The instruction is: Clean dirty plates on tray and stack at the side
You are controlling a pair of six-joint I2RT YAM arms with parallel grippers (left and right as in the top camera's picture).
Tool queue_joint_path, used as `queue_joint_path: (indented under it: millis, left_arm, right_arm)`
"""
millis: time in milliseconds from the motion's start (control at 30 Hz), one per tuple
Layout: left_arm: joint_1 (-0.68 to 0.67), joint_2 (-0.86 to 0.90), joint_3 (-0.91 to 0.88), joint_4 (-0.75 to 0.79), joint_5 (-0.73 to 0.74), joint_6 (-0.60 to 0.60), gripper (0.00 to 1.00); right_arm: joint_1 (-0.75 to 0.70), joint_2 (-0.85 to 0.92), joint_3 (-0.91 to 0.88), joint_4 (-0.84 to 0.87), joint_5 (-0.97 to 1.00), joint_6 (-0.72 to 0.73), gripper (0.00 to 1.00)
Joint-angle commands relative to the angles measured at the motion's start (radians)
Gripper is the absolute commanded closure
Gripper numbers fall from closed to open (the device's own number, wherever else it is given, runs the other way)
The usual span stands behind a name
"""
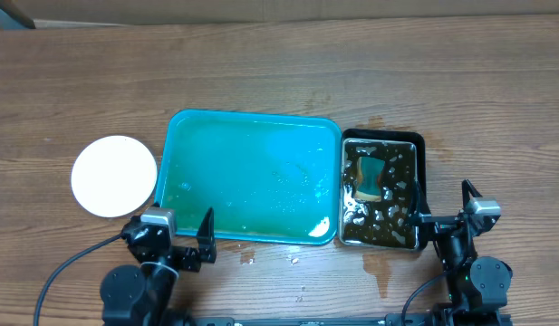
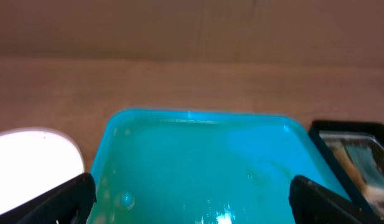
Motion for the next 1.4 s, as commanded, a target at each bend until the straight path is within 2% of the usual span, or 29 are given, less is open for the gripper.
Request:
queue_joint_path:
  millis: [0,233,333,567,1367]
  left_arm:
    - [-0.008,-0.082,-0.111,0.127,-0.013,0.007,0.0]
    - [-0.011,-0.079,-0.301,0.568,-0.075,0.009,0.0]
    - [-0.011,-0.079,-0.371,0.676,-0.089,0.008,0.0]
    - [-0.018,-0.079,-0.379,0.469,-0.091,0.008,0.0]
    - [-0.018,-0.078,-0.379,0.468,-0.095,0.008,0.0]
  right_arm:
    - [-0.006,-0.011,-0.01,0.008,-0.006,-0.004,0.0]
    - [-0.006,-0.011,-0.01,0.008,-0.006,-0.004,0.0]
    - [-0.006,-0.011,-0.01,0.008,-0.006,-0.004,0.0]
    - [-0.006,-0.011,-0.01,0.008,-0.006,-0.004,0.0]
    - [-0.006,-0.011,-0.01,0.008,-0.006,-0.004,0.0]
